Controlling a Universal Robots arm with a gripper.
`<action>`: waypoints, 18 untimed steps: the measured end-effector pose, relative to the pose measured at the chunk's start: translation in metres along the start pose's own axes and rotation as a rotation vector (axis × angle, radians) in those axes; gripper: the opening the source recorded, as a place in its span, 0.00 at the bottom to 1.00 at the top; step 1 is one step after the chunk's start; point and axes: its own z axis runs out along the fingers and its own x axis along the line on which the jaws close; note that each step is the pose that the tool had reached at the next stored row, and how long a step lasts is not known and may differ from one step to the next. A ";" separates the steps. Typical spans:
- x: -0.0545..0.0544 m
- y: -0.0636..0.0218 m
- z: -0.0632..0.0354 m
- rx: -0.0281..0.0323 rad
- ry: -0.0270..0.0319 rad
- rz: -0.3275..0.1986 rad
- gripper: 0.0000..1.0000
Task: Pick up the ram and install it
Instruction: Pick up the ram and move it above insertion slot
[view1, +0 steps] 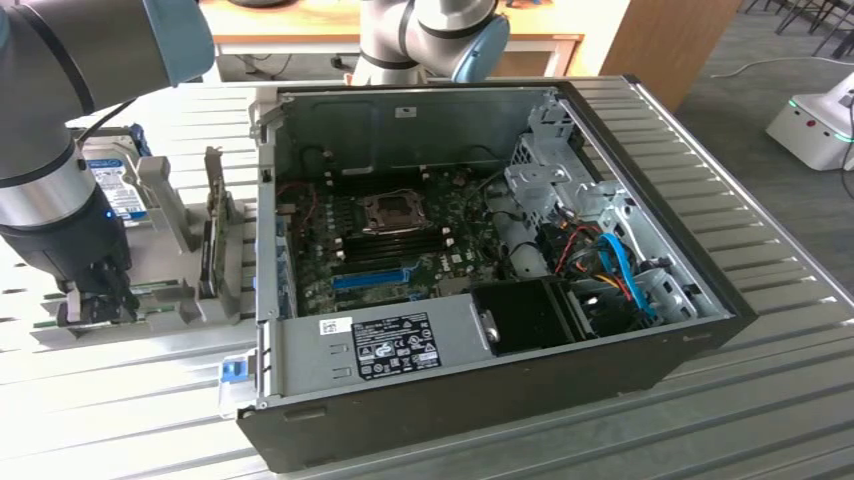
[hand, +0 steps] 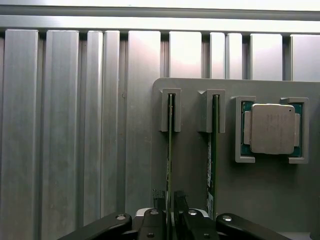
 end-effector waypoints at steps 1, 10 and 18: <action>0.000 0.0000 0.0000 0.0000 0.0000 0.000 0.21; 0.000 0.0000 0.0000 0.0000 0.0000 0.000 0.21; 0.000 0.0000 0.0000 0.0000 0.0000 0.000 0.12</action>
